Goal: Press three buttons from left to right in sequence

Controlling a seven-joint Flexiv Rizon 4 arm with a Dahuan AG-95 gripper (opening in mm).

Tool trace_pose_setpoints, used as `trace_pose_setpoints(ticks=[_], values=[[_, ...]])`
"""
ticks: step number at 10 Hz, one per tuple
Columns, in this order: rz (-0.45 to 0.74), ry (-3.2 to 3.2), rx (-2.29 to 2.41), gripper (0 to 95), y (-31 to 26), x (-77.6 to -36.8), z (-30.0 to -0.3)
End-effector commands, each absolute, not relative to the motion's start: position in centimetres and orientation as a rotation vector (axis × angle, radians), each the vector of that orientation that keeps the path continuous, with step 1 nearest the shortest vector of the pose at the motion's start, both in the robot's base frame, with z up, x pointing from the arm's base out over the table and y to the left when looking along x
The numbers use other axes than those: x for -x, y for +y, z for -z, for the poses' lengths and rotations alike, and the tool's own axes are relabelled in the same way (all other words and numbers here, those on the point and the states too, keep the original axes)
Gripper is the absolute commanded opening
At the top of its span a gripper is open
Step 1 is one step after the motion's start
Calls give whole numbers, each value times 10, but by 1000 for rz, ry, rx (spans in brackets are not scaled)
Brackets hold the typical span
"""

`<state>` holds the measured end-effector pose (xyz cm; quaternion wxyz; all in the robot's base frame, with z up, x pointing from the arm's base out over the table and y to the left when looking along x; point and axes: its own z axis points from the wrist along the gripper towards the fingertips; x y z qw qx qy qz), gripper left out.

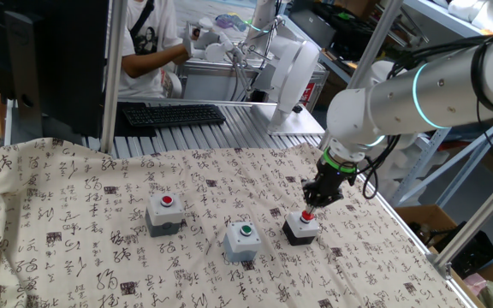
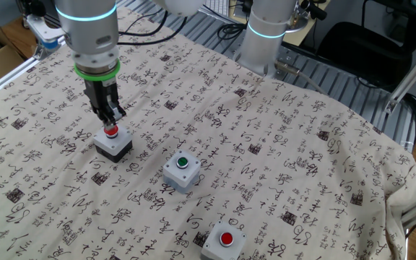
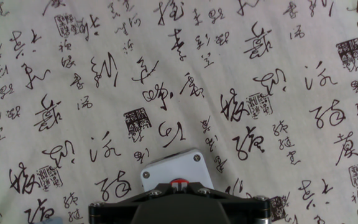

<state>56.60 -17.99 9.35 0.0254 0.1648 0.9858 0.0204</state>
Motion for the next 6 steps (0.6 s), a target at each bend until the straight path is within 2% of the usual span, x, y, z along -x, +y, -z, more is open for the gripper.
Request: trace_pose_setpoints(ticks=[1, 6], values=[[-54, 3050, -508, 0, -180, -566, -84], [-39, 3052, -510, 0, -179, -562, -110]])
